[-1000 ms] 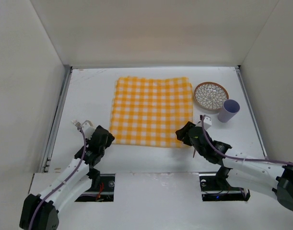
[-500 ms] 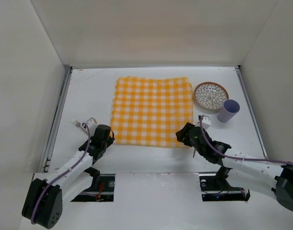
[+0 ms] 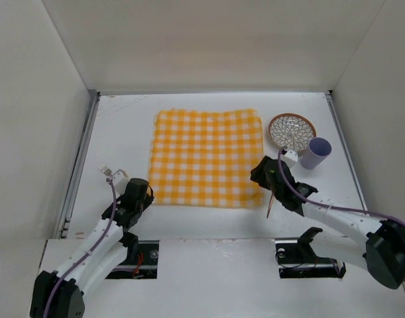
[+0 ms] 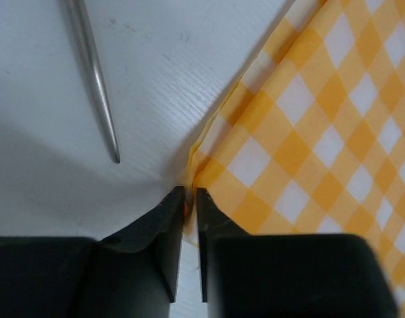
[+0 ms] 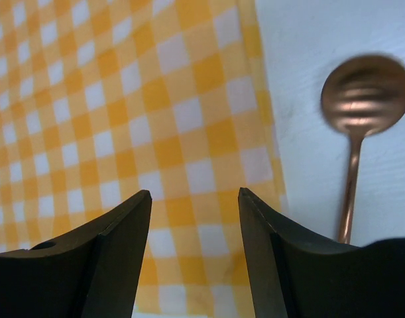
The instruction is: Set the dinner table for one person
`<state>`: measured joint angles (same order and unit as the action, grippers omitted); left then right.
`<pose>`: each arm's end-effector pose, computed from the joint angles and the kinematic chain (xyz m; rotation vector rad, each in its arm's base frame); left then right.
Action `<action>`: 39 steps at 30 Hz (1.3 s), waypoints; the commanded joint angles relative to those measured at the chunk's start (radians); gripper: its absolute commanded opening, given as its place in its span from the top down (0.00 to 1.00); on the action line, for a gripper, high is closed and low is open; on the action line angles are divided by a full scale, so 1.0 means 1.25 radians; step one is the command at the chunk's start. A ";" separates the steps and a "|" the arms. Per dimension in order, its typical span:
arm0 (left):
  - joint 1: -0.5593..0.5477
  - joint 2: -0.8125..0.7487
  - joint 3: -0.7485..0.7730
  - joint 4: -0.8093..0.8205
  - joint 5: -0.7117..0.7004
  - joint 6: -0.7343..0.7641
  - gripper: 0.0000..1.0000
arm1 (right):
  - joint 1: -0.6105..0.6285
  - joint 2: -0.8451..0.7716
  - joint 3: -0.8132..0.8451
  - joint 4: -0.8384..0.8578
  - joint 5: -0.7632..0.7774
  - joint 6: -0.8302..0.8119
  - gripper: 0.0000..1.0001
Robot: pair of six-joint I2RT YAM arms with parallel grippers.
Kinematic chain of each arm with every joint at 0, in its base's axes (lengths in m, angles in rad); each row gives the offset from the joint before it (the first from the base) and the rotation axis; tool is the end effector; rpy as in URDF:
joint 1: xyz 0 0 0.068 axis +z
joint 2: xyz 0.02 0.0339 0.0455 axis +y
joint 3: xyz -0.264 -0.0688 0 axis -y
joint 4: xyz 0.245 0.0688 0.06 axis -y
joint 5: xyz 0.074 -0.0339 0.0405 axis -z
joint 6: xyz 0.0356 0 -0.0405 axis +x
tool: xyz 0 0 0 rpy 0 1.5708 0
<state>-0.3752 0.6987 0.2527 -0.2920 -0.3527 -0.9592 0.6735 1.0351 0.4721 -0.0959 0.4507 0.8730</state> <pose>0.1387 -0.0414 0.1595 -0.8230 2.1177 -0.3028 0.1725 0.1178 0.1956 0.4581 2.1315 0.3867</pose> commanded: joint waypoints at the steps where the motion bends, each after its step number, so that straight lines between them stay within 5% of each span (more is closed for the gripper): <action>1: -0.015 -0.100 0.022 -0.098 -0.043 -0.033 0.82 | -0.066 0.041 0.091 0.055 -0.003 -0.053 0.39; 6: -0.053 -0.217 0.097 -0.110 -0.136 0.022 0.52 | -0.151 0.100 0.149 0.075 0.008 -0.038 0.38; 10: -0.127 -0.166 0.095 0.040 -0.154 0.060 0.48 | -0.181 0.147 0.177 0.096 0.033 0.017 0.40; 14: -0.246 -0.030 0.061 0.292 -0.167 0.095 0.48 | -0.191 0.176 0.181 0.101 0.077 0.082 0.56; 17: -0.320 0.070 0.052 0.439 -0.169 0.133 0.46 | -0.192 0.145 0.178 0.089 0.075 0.081 0.82; 19: -0.354 0.129 0.048 0.517 -0.168 0.178 0.46 | -0.196 0.123 0.200 0.059 0.060 0.031 0.86; 27: -0.443 0.251 0.004 0.743 -0.149 0.234 0.45 | -0.247 0.096 0.236 -0.111 0.102 0.054 0.80; 34: -0.472 0.231 -0.027 0.761 -0.154 0.237 0.45 | -0.263 -0.065 0.217 -0.216 0.184 0.069 0.64; 39: -0.481 0.286 -0.017 0.778 -0.154 0.231 0.45 | -0.404 -0.164 0.231 -0.289 0.205 -0.037 0.53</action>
<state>-0.9661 1.0260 0.2291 0.6025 -0.5285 -0.6807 0.2527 0.8730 0.7250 -0.3779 0.6434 0.9157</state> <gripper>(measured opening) 0.550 0.456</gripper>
